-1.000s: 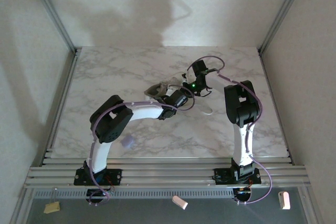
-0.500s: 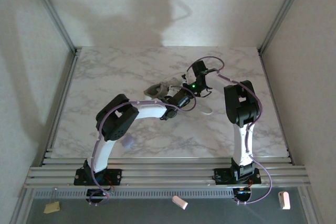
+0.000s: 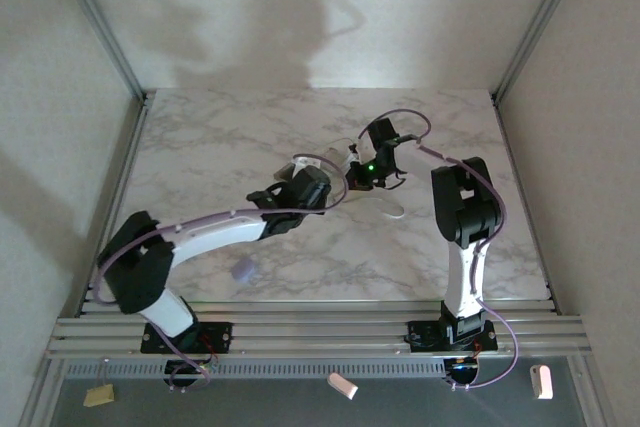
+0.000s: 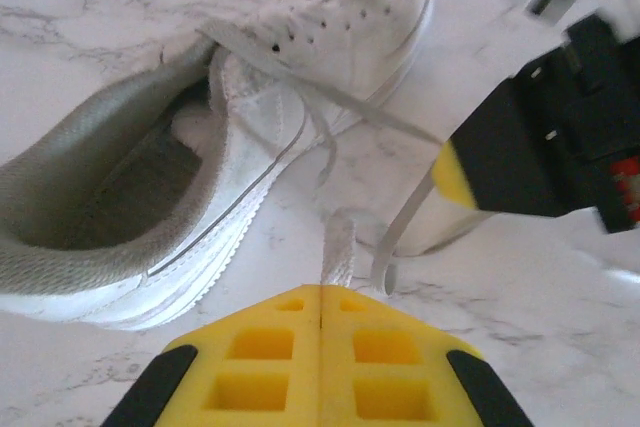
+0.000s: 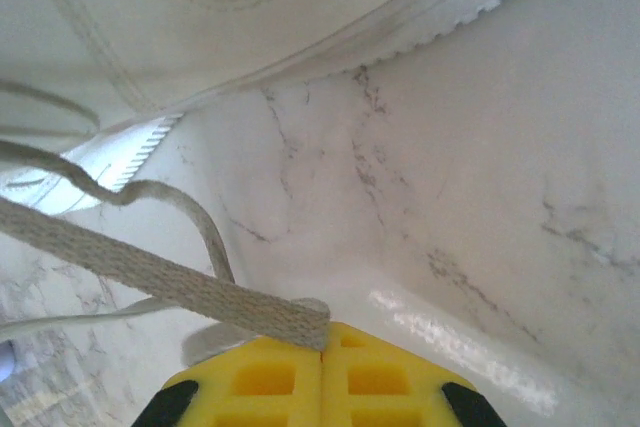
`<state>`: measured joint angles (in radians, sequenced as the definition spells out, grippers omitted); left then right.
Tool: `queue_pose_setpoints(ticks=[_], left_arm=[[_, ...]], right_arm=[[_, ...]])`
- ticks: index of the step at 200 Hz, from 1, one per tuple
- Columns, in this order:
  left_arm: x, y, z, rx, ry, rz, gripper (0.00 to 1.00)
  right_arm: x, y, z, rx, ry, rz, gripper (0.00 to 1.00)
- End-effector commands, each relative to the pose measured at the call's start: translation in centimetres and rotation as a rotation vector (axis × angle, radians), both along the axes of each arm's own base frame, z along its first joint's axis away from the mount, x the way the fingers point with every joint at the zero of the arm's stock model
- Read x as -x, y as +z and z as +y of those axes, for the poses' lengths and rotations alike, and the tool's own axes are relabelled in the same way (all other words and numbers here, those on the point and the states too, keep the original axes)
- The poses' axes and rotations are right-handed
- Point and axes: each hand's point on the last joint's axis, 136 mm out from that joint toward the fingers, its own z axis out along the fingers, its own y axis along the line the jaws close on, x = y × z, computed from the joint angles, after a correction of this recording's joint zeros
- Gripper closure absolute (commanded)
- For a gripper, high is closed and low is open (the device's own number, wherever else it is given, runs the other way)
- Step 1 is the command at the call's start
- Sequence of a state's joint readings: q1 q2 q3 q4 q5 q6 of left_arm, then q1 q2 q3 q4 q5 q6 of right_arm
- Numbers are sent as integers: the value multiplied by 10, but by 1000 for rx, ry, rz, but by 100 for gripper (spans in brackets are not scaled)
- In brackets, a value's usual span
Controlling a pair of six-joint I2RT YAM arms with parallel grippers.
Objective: Tie the shoes
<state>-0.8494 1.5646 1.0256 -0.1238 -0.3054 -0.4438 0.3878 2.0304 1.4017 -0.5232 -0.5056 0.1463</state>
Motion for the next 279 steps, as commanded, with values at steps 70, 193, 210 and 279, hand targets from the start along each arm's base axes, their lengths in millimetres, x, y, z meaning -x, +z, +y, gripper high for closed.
queue_pose_setpoints(ticks=[70,193,210,279], left_arm=[[41,-2,37,254,26,32,100],[50,-8,39,311,0,41,100],[50,-9,38,308,-3,45,100],[46,9,57,261,64,-7,100]], right_arm=[[43,32,-108,457,-309,-174,37],[45,-29,-127,558,-379,-21,45],[46,-36,-128,549,-383,0,48],[45,-39,-137,579,-375,14,89]])
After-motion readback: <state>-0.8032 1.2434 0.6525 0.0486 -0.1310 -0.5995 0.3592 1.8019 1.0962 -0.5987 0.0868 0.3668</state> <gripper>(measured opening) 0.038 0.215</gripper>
